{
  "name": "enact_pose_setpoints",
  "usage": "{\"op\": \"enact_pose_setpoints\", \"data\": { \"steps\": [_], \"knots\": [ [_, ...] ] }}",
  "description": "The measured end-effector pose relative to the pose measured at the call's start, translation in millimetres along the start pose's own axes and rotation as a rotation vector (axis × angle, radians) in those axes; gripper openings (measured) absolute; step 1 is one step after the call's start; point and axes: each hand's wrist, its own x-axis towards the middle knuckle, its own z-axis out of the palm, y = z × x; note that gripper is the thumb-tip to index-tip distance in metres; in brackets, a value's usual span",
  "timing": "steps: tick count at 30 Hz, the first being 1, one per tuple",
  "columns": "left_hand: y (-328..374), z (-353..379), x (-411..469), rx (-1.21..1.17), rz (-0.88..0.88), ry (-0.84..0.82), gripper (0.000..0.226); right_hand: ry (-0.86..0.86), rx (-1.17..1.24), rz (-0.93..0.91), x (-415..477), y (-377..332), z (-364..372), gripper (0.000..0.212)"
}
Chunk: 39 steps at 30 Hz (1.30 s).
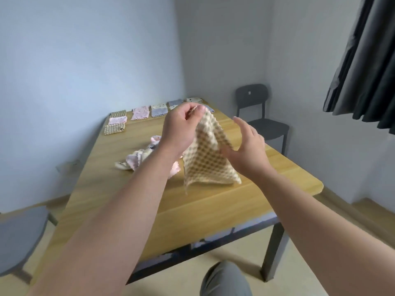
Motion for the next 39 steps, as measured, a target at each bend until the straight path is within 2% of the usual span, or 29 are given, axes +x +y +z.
{"op": "enact_pose_setpoints", "data": {
  "steps": [3,6,10,14,19,24,28,31,33,36,39],
  "knots": [
    [19.8,-26.3,-14.2,-0.07,-0.005,0.002,0.014,-0.172,0.142,-0.054,-14.4,-25.0,-6.6,0.089],
    [35.0,-50.2,-27.5,-0.075,-0.015,-0.001,0.017,-0.404,0.414,0.005,-23.7,-45.1,-10.0,0.071],
    [46.7,-82.2,-48.8,-0.115,-0.012,0.014,0.016,-0.506,0.386,-0.034,-39.5,-62.7,-2.2,0.042],
    [51.1,-107.1,-63.4,-0.143,-0.034,-0.005,0.019,-0.68,0.392,-0.015,-55.5,-75.5,9.4,0.037],
    [51.5,-128.7,-75.0,-0.146,-0.068,-0.008,0.021,-0.635,0.306,-0.03,-63.6,-88.8,24.0,0.021],
    [46.1,-155.9,-84.4,-0.163,-0.134,0.125,0.016,-0.617,0.172,-0.01,-57.8,-92.5,13.9,0.018],
    [27.5,-176.1,-89.5,-0.243,-0.302,0.138,0.013,-0.712,0.411,0.076,-48.4,-92.7,-0.8,0.015],
    [7.5,-187.1,-90.3,-0.314,-0.458,0.066,0.013,-0.748,0.602,0.163,-35.5,-89.8,-8.3,0.012],
    [-9.5,-191.1,-90.7,-0.353,-0.537,0.017,0.017,-0.784,0.617,0.194,-25.1,-83.8,-5.6,0.013],
    [-43.8,-189.5,-86.5,-0.318,-0.62,-0.023,0.014,-0.844,0.516,0.247,-5.0,-69.2,11.6,0.01],
    [-95.8,-186.0,-77.9,-0.203,-0.674,-0.007,0.014,-0.816,0.342,0.34,16.6,-46.8,42.0,0.006]
  ]
}}
